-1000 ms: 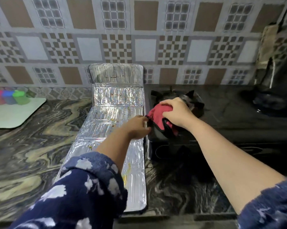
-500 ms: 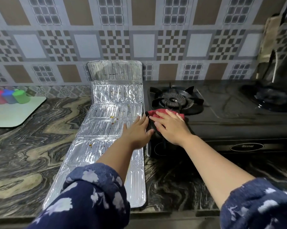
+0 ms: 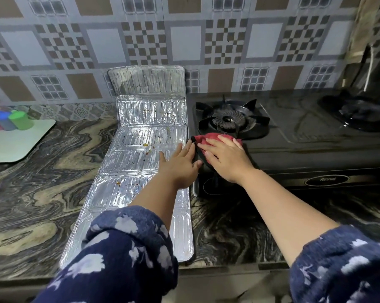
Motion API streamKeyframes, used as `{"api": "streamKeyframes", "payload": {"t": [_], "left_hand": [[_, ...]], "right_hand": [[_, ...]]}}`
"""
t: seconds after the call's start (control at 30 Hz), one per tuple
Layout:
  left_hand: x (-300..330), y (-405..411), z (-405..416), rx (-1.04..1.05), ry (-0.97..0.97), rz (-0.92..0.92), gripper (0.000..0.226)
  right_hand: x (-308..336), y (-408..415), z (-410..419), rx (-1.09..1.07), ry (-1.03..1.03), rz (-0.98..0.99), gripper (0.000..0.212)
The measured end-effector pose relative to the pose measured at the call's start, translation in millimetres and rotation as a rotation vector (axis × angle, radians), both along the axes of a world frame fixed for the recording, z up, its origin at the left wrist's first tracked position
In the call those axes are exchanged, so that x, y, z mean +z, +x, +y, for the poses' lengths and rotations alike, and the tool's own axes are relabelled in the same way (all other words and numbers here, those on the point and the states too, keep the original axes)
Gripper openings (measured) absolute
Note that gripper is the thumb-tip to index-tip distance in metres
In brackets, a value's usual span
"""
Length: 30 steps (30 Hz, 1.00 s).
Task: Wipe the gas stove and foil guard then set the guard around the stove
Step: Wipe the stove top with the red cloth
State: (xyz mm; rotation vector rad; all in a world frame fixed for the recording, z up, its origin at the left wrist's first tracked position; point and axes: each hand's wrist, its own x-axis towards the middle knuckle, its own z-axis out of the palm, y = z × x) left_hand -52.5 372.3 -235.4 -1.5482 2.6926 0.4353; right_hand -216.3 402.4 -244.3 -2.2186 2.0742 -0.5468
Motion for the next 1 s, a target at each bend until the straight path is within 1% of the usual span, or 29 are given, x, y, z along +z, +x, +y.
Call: {"api": "streamKeyframes", "payload": {"t": [0.13, 0.27, 0.33, 0.43, 0.57, 0.77, 0.9, 1.0], "left_hand": [[0, -3, 2, -0.020, -0.064, -0.032, 0.060], [-1, -4, 5, -0.089, -0.205, -0.034, 0.060], [-5, -3, 6, -0.135, -0.218, 0.002, 0.059], [-12, -1, 3, -0.143, -0.205, 0.049, 0.062], [-19, 1, 1, -0.148, -0.233, 0.053, 0.062], [-17, -1, 2, -0.148, -0.215, 0.041, 0.062], [-16, 1, 3, -0.163, -0.222, 0.069, 0.063], [-15, 0, 4, -0.154, -0.274, 0.102, 0.065]], "right_hand": [[-4, -12, 14, -0.026, -0.087, -0.018, 0.038], [4, -15, 14, -0.080, -0.058, -0.038, 0.056], [7, -11, 11, -0.116, -0.046, -0.040, 0.053], [1, -12, 11, -0.128, 0.001, 0.009, 0.046], [-2, -21, 16, -0.142, 0.073, -0.010, 0.043], [-2, -34, 28, -0.244, 0.060, 0.000, 0.043], [-3, -28, 27, -0.289, 0.064, 0.020, 0.042], [-5, -27, 28, -0.281, 0.020, 0.035, 0.043]]}}
